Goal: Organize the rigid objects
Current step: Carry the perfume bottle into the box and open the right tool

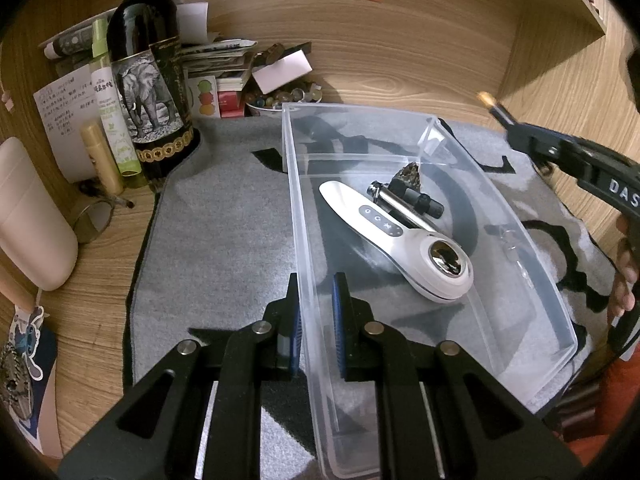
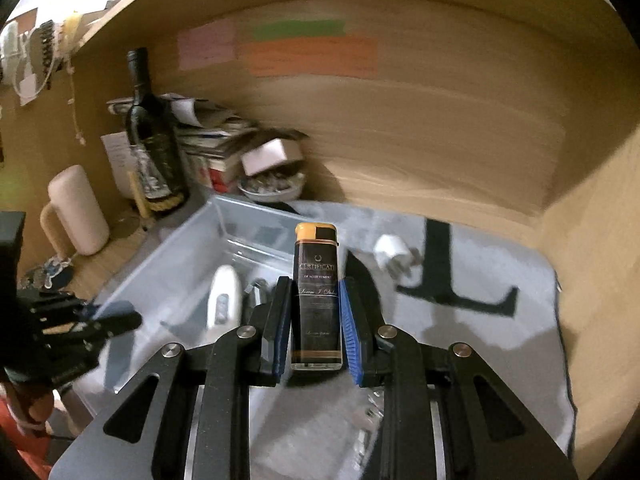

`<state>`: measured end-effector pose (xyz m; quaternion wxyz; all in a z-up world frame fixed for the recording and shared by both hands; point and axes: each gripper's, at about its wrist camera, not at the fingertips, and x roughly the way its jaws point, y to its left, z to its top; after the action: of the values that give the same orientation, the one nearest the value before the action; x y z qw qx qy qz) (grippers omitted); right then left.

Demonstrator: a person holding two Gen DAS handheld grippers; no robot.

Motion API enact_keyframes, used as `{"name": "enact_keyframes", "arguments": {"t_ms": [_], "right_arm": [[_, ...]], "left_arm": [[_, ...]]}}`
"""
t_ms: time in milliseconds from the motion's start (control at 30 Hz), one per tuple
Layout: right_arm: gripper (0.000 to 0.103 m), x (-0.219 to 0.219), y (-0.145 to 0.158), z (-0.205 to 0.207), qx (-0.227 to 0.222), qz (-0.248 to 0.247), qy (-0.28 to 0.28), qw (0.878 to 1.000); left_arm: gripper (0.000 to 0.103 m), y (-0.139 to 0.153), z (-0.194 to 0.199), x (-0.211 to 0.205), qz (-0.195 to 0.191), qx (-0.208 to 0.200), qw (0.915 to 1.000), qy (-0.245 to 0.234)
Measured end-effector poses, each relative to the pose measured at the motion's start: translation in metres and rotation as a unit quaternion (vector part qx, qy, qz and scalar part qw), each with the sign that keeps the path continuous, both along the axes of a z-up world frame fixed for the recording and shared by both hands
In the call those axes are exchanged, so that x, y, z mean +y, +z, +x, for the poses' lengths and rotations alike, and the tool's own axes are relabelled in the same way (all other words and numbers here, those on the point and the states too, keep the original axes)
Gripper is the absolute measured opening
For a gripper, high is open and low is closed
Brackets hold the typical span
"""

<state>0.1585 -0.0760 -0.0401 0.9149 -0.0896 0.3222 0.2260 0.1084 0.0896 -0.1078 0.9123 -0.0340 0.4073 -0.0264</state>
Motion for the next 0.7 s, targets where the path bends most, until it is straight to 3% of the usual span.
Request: {"name": "enact_keyframes", "arguments": {"t_ms": [467,700], "right_arm": [[0.022,0.050,-0.032,0.022,0.051,-0.035,0.052,0.997],[0.027,0.046,-0.030,0.017,0.043,-0.040,0.047,0.997]], "left_arm": [[0.012,0.000,0.000,-0.001,-0.005,-0.002,1.0000,-0.001],[0.012,0.000,0.000,-0.001,-0.004,-0.003,1.0000,-0.002]]}}
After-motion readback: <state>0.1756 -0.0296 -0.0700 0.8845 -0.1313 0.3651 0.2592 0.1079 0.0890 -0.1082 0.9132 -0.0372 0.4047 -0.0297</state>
